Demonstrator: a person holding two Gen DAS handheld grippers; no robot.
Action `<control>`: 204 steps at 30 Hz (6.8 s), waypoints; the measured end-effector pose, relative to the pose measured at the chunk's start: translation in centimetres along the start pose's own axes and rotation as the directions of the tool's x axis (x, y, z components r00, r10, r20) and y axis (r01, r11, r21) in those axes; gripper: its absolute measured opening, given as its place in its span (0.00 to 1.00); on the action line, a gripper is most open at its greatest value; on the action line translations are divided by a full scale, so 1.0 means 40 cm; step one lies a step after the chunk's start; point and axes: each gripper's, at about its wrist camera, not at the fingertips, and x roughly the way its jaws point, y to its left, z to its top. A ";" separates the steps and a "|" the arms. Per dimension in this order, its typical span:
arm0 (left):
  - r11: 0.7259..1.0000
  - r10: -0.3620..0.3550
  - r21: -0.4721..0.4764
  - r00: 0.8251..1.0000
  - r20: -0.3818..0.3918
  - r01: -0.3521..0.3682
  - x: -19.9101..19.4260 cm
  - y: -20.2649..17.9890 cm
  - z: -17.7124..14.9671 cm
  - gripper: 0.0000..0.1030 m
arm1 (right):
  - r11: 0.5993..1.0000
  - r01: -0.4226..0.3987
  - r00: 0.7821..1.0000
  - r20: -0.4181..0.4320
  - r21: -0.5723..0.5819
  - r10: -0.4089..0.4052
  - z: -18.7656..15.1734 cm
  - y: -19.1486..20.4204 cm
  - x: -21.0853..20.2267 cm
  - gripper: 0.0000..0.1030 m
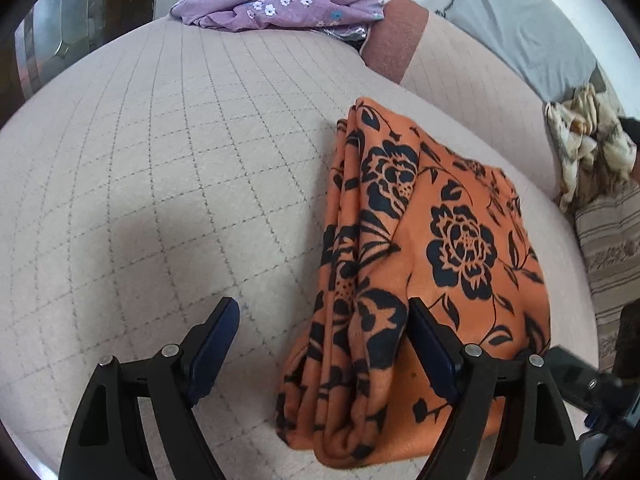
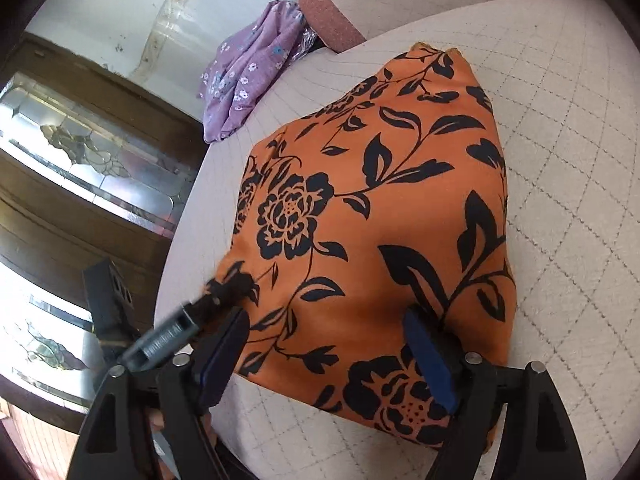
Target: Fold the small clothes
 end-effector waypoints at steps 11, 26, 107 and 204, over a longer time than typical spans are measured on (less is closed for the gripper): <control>0.995 -0.098 0.011 0.994 -0.043 0.098 0.013 -0.058 0.194 0.44 | 0.997 -0.067 0.998 0.016 -0.030 0.068 -0.011 -0.027 -0.014 0.80; 0.992 0.077 0.104 0.996 -0.046 -0.071 0.100 -0.078 0.265 0.42 | 0.995 -0.081 0.997 0.013 -0.055 0.082 -0.024 -0.035 -0.020 0.80; 0.989 -0.119 0.074 0.987 -0.108 0.127 0.098 -0.002 0.104 0.39 | 0.996 0.032 0.998 0.044 0.082 -0.036 0.156 -0.170 0.020 0.55; 0.922 0.104 0.357 0.983 0.152 -0.153 -0.315 -0.214 -0.101 0.96 | 0.759 0.632 0.758 0.331 -0.159 -0.562 -0.127 0.018 -0.437 0.93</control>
